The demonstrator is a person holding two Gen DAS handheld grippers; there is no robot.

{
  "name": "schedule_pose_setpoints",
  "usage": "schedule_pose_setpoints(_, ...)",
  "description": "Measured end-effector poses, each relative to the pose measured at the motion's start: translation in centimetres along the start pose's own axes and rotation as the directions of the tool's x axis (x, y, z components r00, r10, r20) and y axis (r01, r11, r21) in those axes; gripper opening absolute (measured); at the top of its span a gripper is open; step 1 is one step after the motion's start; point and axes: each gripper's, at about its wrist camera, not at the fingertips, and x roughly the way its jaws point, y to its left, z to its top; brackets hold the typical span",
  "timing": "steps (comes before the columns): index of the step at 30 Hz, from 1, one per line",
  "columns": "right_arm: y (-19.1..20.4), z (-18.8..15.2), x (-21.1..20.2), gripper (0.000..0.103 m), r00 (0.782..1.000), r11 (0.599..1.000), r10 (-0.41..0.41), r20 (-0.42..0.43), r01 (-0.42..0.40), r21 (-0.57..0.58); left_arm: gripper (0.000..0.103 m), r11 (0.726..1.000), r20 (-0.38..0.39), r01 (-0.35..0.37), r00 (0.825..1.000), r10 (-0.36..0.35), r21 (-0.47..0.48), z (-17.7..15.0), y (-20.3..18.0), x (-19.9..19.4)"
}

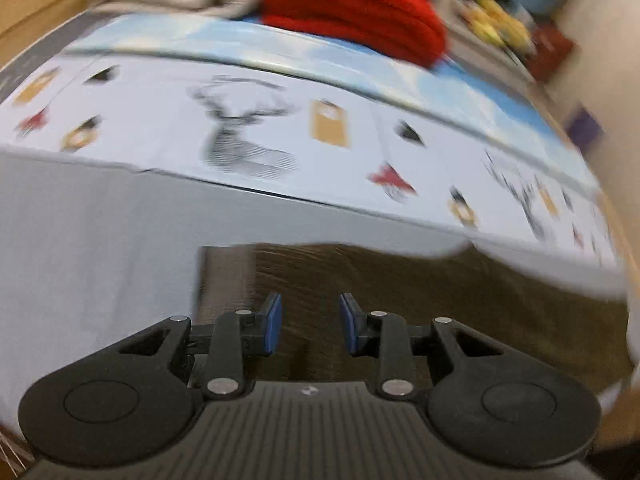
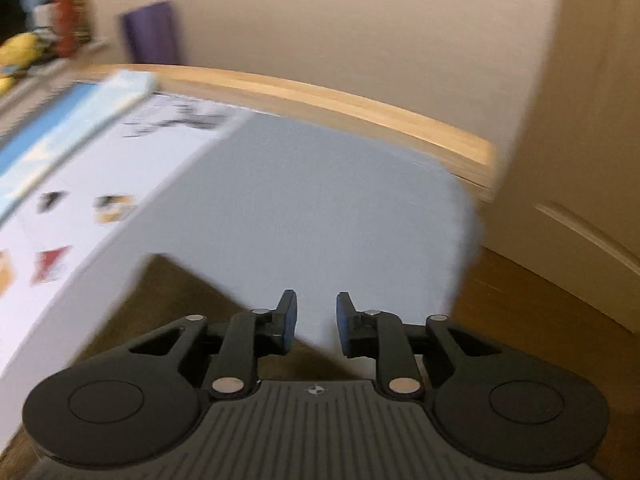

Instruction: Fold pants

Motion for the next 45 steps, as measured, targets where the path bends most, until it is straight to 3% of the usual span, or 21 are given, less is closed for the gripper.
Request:
schedule_pose_setpoints(4, 5.5, -0.9, -1.0, 0.028, 0.975, 0.971, 0.217, -0.044, -0.220, -0.088, 0.035, 0.990, -0.088, -0.032, 0.995, 0.044, 0.135, -0.8, -2.1, 2.4)
schedule_pose_setpoints(9, 13.8, -2.5, -3.9, 0.028, 0.907, 0.868, 0.413, -0.080, -0.419, -0.268, 0.035, 0.983, -0.147, -0.046, 0.986, 0.073, 0.179, -1.6, -2.2, 4.1)
schedule_pose_setpoints(11, 17.2, -3.2, -5.2, 0.028, 0.880, 0.818, 0.464, -0.100, -0.469, -0.335, 0.035, 0.976, -0.232, -0.060, 0.967, 0.109, 0.208, -2.5, -1.8, 5.5)
schedule_pose_setpoints(13, 20.1, -4.1, -6.4, 0.028, 0.853, 0.769, 0.506, -0.125, -0.512, -0.383, 0.036, 0.962, -0.330, -0.082, 0.929, 0.168, 0.259, -3.8, -1.6, 6.8)
schedule_pose_setpoints(15, 23.0, -5.3, -7.2, 0.026, 0.818, 0.714, 0.552, -0.162, -0.564, -0.414, 0.036, 0.951, -0.327, -0.073, 0.929, 0.175, 0.301, -4.4, -1.8, 6.7)
schedule_pose_setpoints(18, 27.7, -7.1, -8.4, 0.017, 0.762, 0.634, 0.608, -0.222, -0.635, -0.441, 0.036, 0.965, -0.341, -0.061, 0.928, 0.148, 0.253, -4.4, -0.8, 6.4)
schedule_pose_setpoints(21, 31.4, -9.5, -9.6, 0.018, 0.696, 0.549, 0.647, -0.312, -0.709, -0.443, 0.036, 0.968, -0.345, -0.055, 0.928, 0.140, 0.244, -4.3, -0.7, 6.3)
schedule_pose_setpoints(24, 35.2, -12.0, -9.7, 0.019, 0.586, 0.456, 0.662, -0.468, -0.810, -0.369, 0.037, 0.963, -0.350, -0.056, 0.925, 0.149, 0.263, -4.2, -1.1, 6.5)
schedule_pose_setpoints(26, 37.3, -14.1, -10.0, 0.029, 0.525, 0.399, 0.640, -0.561, -0.851, -0.340, 0.037, 0.963, -0.354, -0.056, 0.923, 0.151, 0.265, -4.0, -1.2, 6.7)
schedule_pose_setpoints(27, 38.3, -15.1, -10.0, 0.038, 0.513, 0.383, 0.623, -0.591, -0.859, -0.341, 0.037, 0.963, -0.355, -0.056, 0.923, 0.151, 0.263, -3.9, -1.2, 6.8)
schedule_pose_setpoints(29, 40.2, -16.9, -10.0, 0.044, 0.505, 0.367, 0.589, -0.631, -0.863, -0.347, 0.037, 0.965, -0.357, -0.052, 0.923, 0.145, 0.258, -3.9, -1.1, 6.7)
schedule_pose_setpoints(35, 44.0, -20.9, -8.7, 0.044, 0.439, 0.357, 0.521, -0.732, -0.891, -0.280, 0.037, 0.968, -0.354, -0.037, 0.927, 0.125, 0.247, -4.0, -0.8, 6.6)
schedule_pose_setpoints(40, 46.2, -23.3, -8.5, 0.044, 0.402, 0.306, 0.462, -0.791, -0.909, -0.283, 0.037, 0.968, -0.353, -0.033, 0.927, 0.122, 0.248, -4.1, -0.7, 6.5)
schedule_pose_setpoints(41, 46.5, -23.7, -8.3, 0.044, 0.404, 0.300, 0.446, -0.799, -0.908, -0.292, 0.037, 0.968, -0.353, -0.034, 0.928, 0.123, 0.250, -4.1, -0.7, 6.5)
schedule_pose_setpoints(43, 47.0, -24.2, -8.2, 0.035, 0.416, 0.294, 0.416, -0.809, -0.903, -0.313, 0.037, 0.967, -0.352, -0.032, 0.928, 0.123, 0.253, -4.1, -0.8, 6.5)
schedule_pose_setpoints(44, 47.1, -24.2, -8.1, 0.019, 0.415, 0.291, 0.416, -0.809, -0.904, -0.314, 0.037, 0.967, -0.352, -0.030, 0.928, 0.121, 0.253, -4.1, -0.8, 6.5)
schedule_pose_setpoints(45, 47.3, -23.9, -8.2, 0.011, 0.408, 0.288, 0.426, -0.807, -0.907, -0.307, 0.037, 0.967, -0.352, -0.029, 0.928, 0.119, 0.252, -4.1, -0.8, 6.5)
